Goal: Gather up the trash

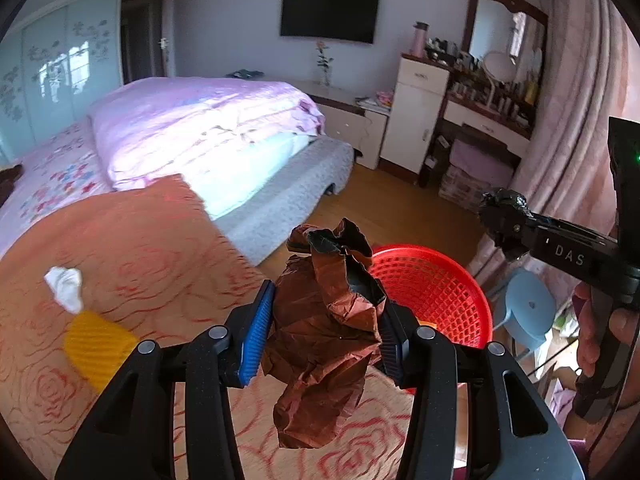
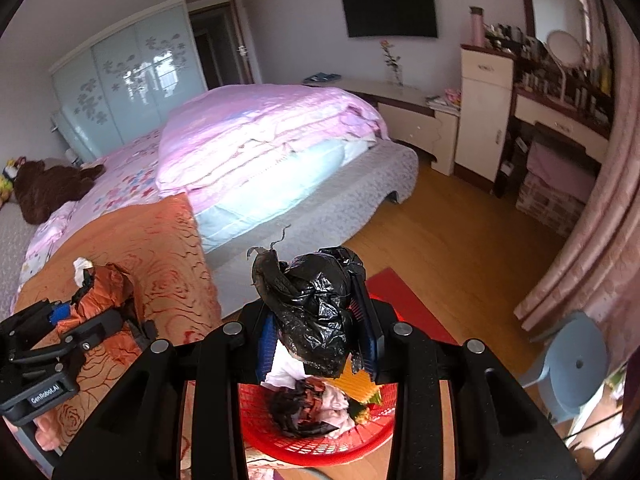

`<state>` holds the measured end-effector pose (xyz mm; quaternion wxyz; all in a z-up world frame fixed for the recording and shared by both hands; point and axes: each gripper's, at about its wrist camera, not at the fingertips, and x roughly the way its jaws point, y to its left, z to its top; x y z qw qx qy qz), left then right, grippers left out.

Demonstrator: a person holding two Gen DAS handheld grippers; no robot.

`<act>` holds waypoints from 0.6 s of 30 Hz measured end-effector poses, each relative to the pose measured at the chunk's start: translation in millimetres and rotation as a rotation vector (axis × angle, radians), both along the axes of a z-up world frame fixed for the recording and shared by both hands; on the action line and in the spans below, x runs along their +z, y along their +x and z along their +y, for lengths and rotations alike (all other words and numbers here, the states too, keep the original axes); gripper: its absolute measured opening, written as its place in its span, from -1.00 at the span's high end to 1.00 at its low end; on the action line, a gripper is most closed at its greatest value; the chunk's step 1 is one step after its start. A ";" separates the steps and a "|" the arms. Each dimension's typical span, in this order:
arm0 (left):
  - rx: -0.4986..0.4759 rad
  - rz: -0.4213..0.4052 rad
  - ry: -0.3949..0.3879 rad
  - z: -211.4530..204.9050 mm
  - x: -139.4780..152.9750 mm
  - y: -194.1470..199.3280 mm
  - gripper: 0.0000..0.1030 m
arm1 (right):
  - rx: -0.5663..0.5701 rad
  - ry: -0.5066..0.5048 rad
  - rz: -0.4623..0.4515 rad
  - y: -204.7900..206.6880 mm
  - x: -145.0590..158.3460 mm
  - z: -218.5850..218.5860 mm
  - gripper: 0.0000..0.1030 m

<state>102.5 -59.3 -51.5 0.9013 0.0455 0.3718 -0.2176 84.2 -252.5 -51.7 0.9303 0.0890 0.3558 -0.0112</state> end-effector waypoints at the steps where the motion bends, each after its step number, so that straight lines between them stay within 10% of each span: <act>1: -0.010 0.007 0.001 -5.4 -2.8 1.7 0.12 | -0.006 0.002 0.002 -0.8 -2.7 -1.5 0.35; 18: -0.143 0.088 0.076 -71.1 -44.6 8.5 -0.01 | -0.061 0.057 0.073 9.2 -33.1 -23.8 0.33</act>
